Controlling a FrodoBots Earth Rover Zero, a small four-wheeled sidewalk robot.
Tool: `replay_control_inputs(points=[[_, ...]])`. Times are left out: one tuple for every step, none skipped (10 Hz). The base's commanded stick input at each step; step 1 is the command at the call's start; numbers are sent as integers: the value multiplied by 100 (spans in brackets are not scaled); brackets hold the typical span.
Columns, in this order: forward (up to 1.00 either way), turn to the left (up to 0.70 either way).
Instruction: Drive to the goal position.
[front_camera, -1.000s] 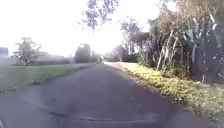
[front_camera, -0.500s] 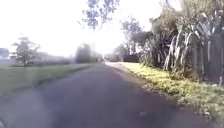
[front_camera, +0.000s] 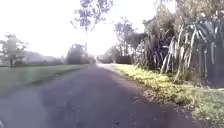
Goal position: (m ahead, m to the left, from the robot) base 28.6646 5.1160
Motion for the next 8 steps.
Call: replay_control_inputs(points=[[100, 0], [100, 0], [100, 0], [100, 0], [100, 0], [100, 0], [100, 0], [100, 0]])
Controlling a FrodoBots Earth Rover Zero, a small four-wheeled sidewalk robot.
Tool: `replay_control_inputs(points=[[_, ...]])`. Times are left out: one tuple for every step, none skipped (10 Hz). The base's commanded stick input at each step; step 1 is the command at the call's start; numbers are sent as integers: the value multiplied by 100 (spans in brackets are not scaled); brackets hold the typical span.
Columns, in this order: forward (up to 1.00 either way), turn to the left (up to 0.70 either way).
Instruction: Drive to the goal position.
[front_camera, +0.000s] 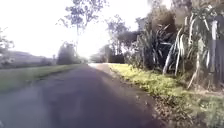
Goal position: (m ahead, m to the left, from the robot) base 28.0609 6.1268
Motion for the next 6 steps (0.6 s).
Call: replay_control_inputs(points=[[100, 0], [100, 0], [100, 0], [100, 0], [100, 0], [100, 0]])
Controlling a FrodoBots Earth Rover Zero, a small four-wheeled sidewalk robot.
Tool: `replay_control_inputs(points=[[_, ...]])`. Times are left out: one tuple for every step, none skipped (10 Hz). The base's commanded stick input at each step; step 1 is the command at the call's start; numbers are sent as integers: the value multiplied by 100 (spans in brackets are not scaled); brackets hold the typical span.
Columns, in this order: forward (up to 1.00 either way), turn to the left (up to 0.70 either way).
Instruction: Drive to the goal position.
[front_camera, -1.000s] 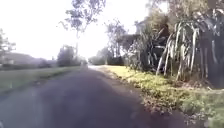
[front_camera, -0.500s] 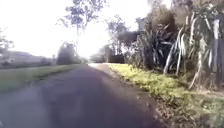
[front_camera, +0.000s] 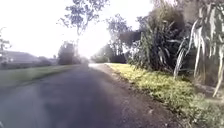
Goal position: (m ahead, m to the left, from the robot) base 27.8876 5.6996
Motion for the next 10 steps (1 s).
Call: replay_control_inputs(points=[[100, 0], [100, 0], [100, 0], [100, 0], [100, 0], [100, 0], [100, 0], [100, 0], [100, 0], [100, 0]])
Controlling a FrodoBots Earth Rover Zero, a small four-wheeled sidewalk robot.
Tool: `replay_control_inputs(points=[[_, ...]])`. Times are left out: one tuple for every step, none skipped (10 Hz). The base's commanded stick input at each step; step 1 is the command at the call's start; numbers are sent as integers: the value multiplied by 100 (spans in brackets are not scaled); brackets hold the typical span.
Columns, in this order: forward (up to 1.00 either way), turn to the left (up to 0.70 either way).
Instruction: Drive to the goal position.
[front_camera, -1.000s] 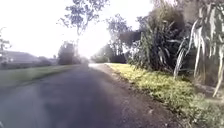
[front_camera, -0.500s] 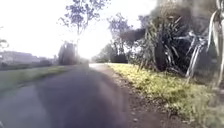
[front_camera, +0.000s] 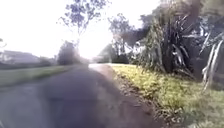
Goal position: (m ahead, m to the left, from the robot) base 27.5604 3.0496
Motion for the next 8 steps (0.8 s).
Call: replay_control_inputs(points=[[100, 0], [100, 0], [100, 0], [100, 0], [100, 0], [100, 0], [100, 0], [100, 0]])
